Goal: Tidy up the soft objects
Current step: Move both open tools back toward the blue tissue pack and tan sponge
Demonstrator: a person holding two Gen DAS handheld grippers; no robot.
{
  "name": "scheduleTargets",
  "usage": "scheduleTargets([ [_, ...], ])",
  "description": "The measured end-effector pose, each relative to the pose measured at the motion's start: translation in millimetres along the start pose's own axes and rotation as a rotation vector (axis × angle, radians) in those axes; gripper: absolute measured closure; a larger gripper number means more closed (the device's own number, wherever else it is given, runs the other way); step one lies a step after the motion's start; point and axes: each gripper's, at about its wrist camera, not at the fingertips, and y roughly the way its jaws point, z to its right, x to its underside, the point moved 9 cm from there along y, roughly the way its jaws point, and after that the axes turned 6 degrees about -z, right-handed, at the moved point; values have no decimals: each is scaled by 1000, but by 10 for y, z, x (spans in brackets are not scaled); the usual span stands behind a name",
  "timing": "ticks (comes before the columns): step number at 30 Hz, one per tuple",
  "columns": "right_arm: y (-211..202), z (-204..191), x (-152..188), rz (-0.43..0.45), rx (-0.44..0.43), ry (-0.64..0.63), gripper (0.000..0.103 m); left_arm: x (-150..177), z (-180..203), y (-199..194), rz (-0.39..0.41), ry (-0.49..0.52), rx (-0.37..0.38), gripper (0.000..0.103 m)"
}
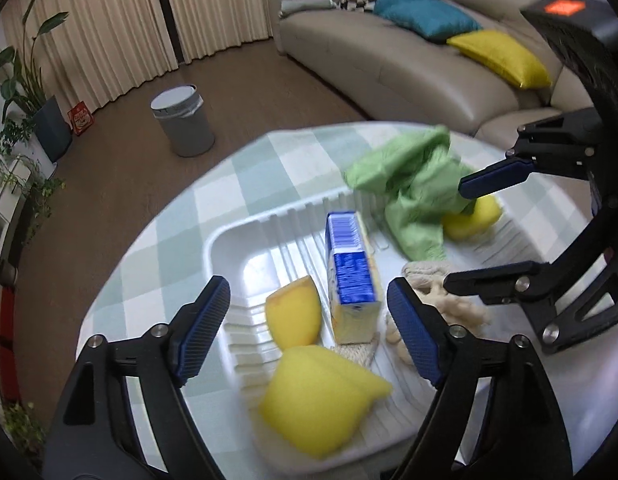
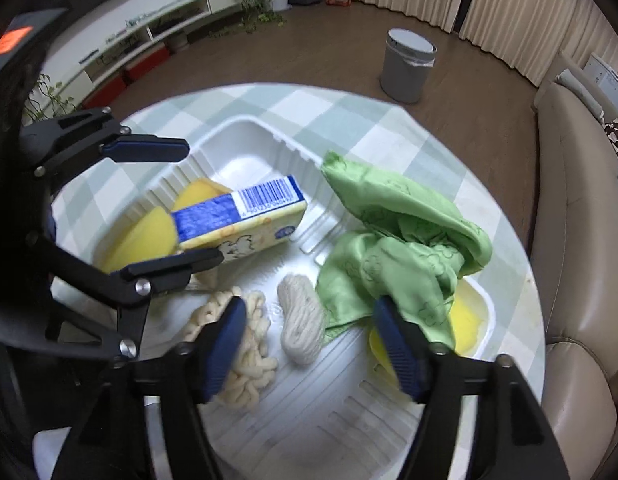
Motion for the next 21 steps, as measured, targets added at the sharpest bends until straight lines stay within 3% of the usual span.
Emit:
scheduleTargets([
  [2, -134, -9, -6, 19, 0, 2, 29, 5, -44, -186, 34, -10, 3, 13],
  [5, -400, -34, -10, 71, -9, 9, 26, 85, -151, -513, 91, -47, 18, 13],
  [11, -1201, -145, 187, 252, -36, 44, 22, 648, -390, -1173, 207, -151, 31, 8],
  [13, -1520, -160, 381, 338, -41, 70, 15, 960, -421, -1323, 228, -183, 32, 8],
  [16, -1908, -177, 766, 451, -45, 132, 14, 1410, -438, -1458, 244, -239, 55, 8],
  [21, -2218, -333, 1543, 599, -10, 232, 3, 2183, -249, -1485, 221, -312, 73, 7],
])
